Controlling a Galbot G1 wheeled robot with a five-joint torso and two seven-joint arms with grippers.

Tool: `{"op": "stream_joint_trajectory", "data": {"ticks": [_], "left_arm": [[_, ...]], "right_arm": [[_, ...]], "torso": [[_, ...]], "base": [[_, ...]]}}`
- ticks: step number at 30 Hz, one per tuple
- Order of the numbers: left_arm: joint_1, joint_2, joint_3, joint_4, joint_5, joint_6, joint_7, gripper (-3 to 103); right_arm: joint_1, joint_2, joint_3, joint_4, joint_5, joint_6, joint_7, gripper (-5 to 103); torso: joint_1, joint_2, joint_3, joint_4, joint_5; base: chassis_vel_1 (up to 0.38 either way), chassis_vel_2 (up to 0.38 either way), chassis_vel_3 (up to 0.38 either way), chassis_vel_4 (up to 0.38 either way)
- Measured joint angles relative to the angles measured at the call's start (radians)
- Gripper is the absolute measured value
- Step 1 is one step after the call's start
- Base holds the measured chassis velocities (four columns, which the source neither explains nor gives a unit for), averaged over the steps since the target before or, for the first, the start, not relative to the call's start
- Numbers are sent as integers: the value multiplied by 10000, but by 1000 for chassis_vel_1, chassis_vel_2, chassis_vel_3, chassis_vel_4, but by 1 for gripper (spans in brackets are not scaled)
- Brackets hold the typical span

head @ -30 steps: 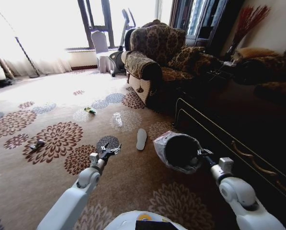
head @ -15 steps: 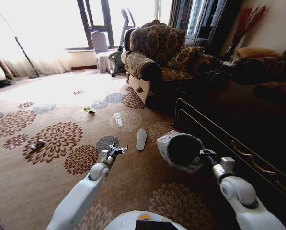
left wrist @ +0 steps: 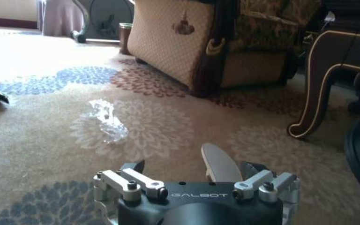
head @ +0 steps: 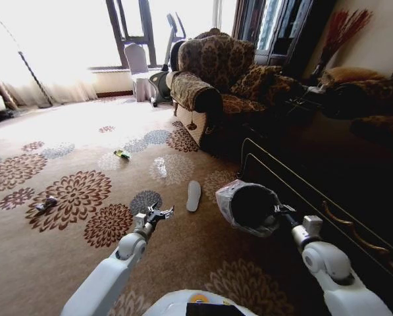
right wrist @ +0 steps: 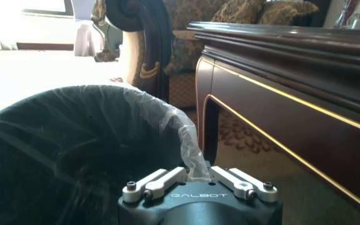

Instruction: Pick up the trash from the ground and place it into the trash bin.

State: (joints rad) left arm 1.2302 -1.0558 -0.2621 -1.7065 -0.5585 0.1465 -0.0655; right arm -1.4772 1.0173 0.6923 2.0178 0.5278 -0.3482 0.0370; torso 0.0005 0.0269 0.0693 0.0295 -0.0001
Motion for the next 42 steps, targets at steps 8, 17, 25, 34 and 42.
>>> {"op": "stream_joint_trajectory", "data": {"ticks": [8,17,25,34,42], "left_arm": [[321,13,-110,-280,70,-28,63,100],[762,-182,-17,-369,474,-155,183,100],[962,15,176,-376,434,-168,817,100],[528,-362,1861,824,-23,181,477,100],[-341,-967,2688,2310,439,-342,439,100]], "right_arm": [[-74,22,1,155,-18,2,-24,1],[-209,72,6,225,-53,4,-62,1],[-179,65,-4,125,-67,-10,-126,1],[-181,37,-66,-6,-91,-5,-150,1],[-211,-70,-42,-24,-53,-3,-147,1]], "torso": [[1,0,1,2,0],[3,-4,4,1,-1],[-1,-1,-3,-2,6],[0,-2,0,0,2],[0,-2,1,1,0]], "base": [[-283,292,284,-281],[-197,213,158,-218],[18,-32,-27,31],[0,0,0,0],[0,0,0,0]]}}
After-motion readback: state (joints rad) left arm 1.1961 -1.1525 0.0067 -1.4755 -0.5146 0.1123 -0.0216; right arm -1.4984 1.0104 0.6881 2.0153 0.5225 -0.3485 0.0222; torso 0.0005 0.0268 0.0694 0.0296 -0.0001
